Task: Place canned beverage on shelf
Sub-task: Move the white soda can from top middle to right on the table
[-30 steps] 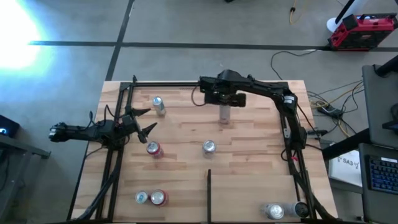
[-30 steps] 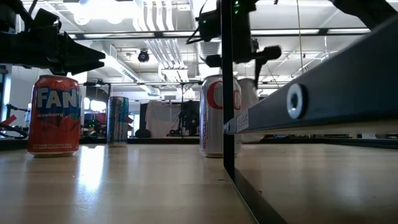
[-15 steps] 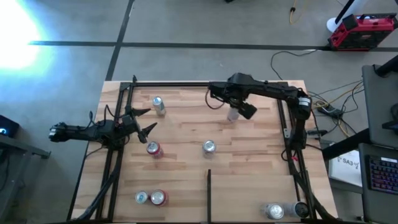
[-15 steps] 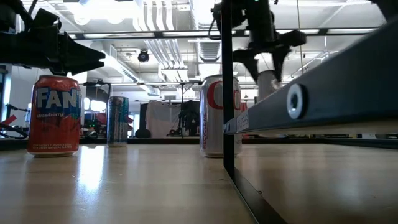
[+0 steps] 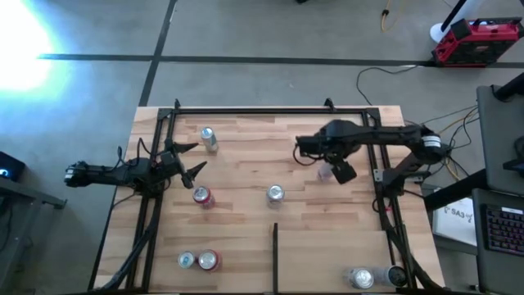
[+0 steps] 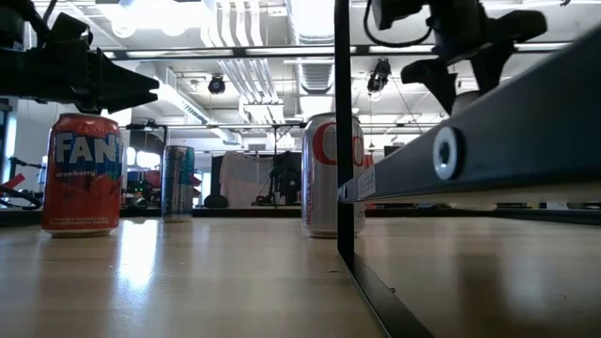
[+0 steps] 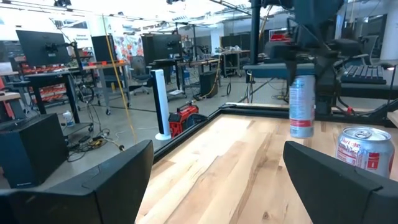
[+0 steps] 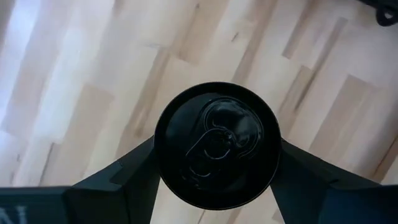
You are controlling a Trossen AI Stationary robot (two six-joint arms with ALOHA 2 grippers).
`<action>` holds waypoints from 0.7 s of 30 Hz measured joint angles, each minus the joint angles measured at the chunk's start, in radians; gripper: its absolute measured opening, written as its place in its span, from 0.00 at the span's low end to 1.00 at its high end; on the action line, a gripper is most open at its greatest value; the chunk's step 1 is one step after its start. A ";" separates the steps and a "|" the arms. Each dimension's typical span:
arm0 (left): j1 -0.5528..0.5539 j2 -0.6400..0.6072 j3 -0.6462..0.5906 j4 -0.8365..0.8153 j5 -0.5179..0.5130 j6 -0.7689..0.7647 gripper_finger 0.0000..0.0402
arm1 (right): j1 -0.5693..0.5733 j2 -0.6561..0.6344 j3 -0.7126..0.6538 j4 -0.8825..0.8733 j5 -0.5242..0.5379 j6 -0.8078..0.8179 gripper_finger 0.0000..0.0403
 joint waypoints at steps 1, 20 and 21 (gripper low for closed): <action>0.000 0.000 0.000 0.000 0.000 0.000 0.85 | 0.012 -0.006 -0.009 0.001 -0.001 0.020 0.59; 0.000 0.000 0.000 0.000 0.000 0.000 0.85 | 0.219 -0.143 -0.204 0.003 -0.105 0.217 0.60; 0.000 0.000 0.000 0.000 0.000 0.000 0.85 | 0.235 -0.162 -0.218 0.001 -0.108 0.221 0.60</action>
